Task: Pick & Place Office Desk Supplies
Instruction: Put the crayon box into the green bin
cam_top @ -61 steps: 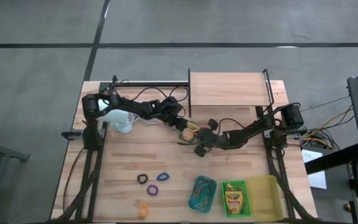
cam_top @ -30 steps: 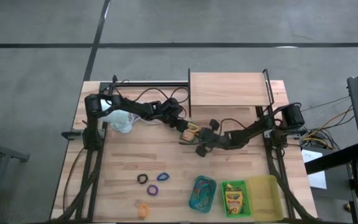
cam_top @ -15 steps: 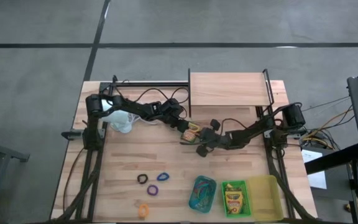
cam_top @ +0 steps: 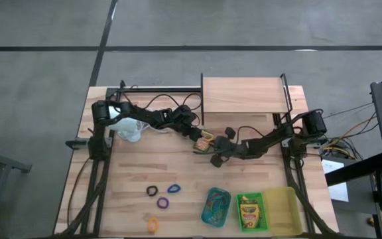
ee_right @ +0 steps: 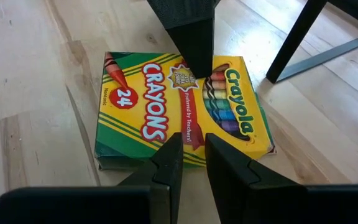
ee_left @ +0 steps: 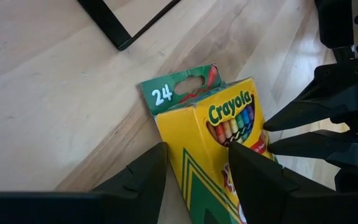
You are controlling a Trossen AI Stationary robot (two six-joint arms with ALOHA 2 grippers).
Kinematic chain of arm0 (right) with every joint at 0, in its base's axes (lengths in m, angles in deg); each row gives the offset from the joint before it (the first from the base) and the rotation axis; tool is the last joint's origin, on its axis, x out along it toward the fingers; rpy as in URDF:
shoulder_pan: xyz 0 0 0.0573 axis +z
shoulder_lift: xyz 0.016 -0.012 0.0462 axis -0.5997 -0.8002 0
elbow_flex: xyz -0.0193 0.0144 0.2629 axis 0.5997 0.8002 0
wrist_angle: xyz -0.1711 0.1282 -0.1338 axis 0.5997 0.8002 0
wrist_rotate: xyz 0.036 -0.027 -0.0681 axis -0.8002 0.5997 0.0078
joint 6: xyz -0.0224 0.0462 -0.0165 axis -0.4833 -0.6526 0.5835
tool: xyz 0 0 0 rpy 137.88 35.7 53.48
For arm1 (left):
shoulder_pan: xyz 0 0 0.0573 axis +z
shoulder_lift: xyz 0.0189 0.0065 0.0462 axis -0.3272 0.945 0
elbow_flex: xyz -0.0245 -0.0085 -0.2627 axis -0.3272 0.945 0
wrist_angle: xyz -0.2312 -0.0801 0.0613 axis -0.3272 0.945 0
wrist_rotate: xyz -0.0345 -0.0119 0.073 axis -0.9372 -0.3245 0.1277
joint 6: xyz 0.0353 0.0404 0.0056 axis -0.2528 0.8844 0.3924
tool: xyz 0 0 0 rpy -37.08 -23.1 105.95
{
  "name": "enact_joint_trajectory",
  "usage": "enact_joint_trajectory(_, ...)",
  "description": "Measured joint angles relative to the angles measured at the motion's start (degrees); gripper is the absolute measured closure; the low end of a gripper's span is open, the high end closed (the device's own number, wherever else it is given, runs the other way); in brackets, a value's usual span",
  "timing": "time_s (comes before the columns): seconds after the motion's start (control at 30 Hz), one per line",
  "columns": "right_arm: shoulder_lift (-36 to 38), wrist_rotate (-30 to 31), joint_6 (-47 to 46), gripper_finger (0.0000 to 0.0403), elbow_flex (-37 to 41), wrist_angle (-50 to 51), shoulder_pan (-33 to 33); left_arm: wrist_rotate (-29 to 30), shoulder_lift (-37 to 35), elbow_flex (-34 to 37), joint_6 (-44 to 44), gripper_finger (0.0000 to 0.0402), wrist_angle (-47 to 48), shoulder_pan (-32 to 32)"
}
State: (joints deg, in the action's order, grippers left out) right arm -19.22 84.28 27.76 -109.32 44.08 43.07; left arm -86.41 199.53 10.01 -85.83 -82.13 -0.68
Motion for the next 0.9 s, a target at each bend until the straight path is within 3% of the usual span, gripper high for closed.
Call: enact_joint_trajectory(0.9,0.07,-0.11,0.25,0.0335,0.52,0.91,0.31,0.21,0.02,0.00,0.22,0.0229,-1.80,-1.36)
